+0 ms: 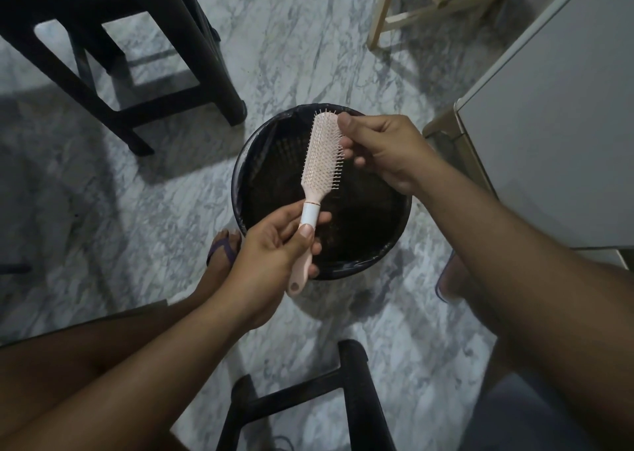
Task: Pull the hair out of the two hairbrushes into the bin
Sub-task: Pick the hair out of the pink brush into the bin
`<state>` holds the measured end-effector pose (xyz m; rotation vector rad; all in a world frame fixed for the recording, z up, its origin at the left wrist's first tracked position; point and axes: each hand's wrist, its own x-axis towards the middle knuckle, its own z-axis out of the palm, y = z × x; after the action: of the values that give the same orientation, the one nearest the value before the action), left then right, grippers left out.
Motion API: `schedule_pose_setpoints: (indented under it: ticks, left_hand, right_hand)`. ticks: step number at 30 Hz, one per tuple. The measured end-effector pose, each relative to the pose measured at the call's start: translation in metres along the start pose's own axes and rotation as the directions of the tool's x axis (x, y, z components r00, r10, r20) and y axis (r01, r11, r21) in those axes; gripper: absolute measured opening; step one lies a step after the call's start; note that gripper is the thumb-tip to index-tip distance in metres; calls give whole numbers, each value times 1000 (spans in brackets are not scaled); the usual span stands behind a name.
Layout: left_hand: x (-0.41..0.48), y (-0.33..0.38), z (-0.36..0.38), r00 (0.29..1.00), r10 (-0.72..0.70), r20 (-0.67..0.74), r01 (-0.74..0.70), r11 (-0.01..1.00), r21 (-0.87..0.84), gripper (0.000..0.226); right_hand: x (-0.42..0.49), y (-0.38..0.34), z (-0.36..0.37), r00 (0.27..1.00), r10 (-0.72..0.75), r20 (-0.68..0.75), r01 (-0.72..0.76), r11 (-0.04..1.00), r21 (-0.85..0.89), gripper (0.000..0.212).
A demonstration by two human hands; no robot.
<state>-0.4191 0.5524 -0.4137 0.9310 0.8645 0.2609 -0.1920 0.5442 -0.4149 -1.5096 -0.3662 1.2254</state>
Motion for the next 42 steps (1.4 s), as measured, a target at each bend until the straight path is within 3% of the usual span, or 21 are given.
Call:
schedule_pose_setpoints:
  ticks: [4, 7, 9, 10, 12, 13, 14, 15, 16, 17, 19, 21, 23, 25, 29, 32, 38, 42]
  left_hand:
    - [0, -2, 2, 1000, -17, 1, 17, 1000, -26, 34]
    - [1, -1, 4, 1000, -16, -11, 15, 998, -57, 33]
    - [3, 2, 3, 1000, 0, -25, -2, 997, -75, 32]
    - [4, 4, 2, 1000, 4, -30, -6, 997, -80, 32]
    - [5, 6, 0, 999, 2, -39, -5, 997, -74, 32]
    - [6, 7, 0, 999, 0, -40, -2, 998, -66, 32]
    - [6, 6, 0, 999, -2, -38, 0, 998, -55, 32]
    - [6, 6, 0, 999, -6, -36, 4, 999, -44, 31]
    - [6, 5, 1, 999, -12, -32, 11, 999, -33, 31]
    - [6, 4, 1, 999, -19, -28, 18, 1000, -23, 31]
    - [6, 3, 3, 999, -33, -27, 33, 999, -18, 31]
    - [6, 2, 4, 998, -44, -38, 43, 999, -24, 31]
    - [5, 2, 5, 997, -56, -46, 55, 998, -26, 30]
    - [5, 3, 6, 996, -70, -48, 69, 997, -22, 29]
    - [-2, 6, 7, 995, -99, -6, 99, 995, -15, 31]
    - [-13, 10, 7, 994, -106, 8, 106, 994, -6, 29]
    - [-31, 18, 10, 990, -131, -51, 131, 991, -3, 27]
    - [-30, 28, 16, 980, -177, -93, 185, 978, 93, 25]
  right_hand:
    - [1, 10, 1, 994, 108, -33, -100, 977, 189, 18]
    - [3, 15, -1, 985, 168, -44, -134, 899, 417, 21]
    - [6, 22, -7, 981, 174, -89, -125, 908, 399, 21]
    - [8, 29, -9, 979, 174, -109, -138, 951, 276, 23]
    - [9, 47, -14, 972, 201, -120, -218, 965, -147, 24]
    - [8, 56, -17, 967, 220, -129, -253, 883, -396, 23]
    - [8, 64, -19, 966, 219, -139, -257, 731, -633, 25]
    - [7, 68, -20, 974, 189, -127, -214, 565, -797, 33]
    - [5, 68, -18, 984, 152, -87, -149, 462, -874, 44]
    - [4, 65, -15, 992, 110, -55, -101, 474, -875, 53]
    - [4, 57, -7, 999, -10, -36, -22, 616, -787, 56]
    - [5, 44, 3, 992, -91, -82, 26, 812, -583, 50]
    - [-1, 29, 15, 991, -93, -91, 54, 932, -358, 50]
    - [-11, 17, 23, 984, -143, -107, 99, 936, -338, 55]
    - [-32, 6, 34, 953, -264, -148, 144, 826, -545, 54]
    - [-44, 7, 47, 931, -322, -171, 168, 794, -584, 58]
    - [-62, 7, 61, 937, -305, -171, 154, 799, -582, 62]
    - [-64, 2, 55, 951, -243, -190, 106, 836, -538, 59]
